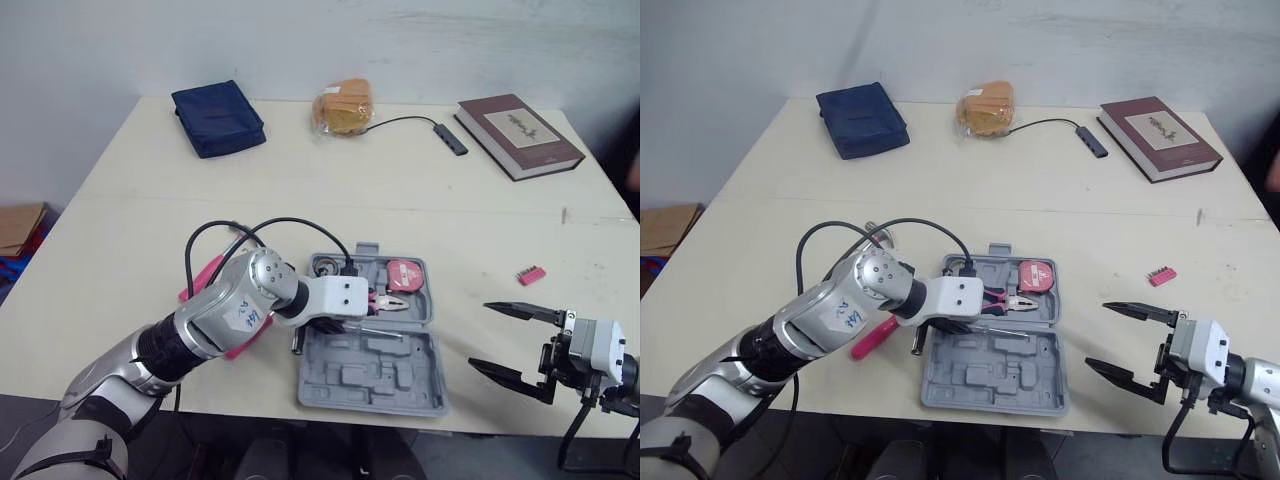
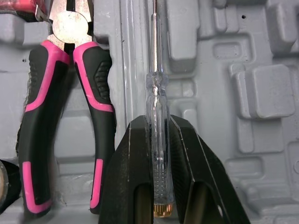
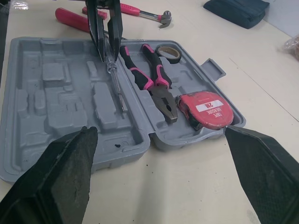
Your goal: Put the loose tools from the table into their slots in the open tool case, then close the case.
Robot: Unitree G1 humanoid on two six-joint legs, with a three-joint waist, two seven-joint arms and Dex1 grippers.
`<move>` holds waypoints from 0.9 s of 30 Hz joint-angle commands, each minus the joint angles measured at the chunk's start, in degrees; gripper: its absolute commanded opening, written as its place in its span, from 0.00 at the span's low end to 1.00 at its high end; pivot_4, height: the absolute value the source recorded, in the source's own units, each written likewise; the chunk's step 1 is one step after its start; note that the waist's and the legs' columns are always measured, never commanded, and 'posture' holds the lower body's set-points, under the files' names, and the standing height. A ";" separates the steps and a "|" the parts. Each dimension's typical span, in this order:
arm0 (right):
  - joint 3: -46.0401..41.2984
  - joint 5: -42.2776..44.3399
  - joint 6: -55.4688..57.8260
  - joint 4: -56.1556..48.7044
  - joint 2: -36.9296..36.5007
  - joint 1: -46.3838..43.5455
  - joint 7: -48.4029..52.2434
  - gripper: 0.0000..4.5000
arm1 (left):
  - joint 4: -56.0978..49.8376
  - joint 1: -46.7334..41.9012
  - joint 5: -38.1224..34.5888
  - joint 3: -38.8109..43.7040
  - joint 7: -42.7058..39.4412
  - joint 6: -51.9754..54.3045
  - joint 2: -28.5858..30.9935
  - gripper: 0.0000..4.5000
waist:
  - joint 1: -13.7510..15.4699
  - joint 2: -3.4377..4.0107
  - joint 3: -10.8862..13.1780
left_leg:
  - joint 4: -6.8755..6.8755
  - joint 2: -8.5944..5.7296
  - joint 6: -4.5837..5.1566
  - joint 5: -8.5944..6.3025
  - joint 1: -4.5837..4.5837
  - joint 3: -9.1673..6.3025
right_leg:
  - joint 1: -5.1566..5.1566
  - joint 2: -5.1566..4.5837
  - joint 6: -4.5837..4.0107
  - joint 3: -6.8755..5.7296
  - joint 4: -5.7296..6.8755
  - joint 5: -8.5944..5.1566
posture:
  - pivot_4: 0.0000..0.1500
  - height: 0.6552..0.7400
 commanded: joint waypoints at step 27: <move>1.18 0.99 -0.25 -0.08 0.36 0.26 1.58 1.00 | -3.71 -3.24 -4.32 -4.51 5.92 10.38 -0.43 0.01 | -0.04 -0.02 0.01 | 0.00 -0.01 -0.06 0.04 -0.02 -0.03 | -0.02 0.01 0.00 -0.01 0.01 0.00 | 1.00 1.00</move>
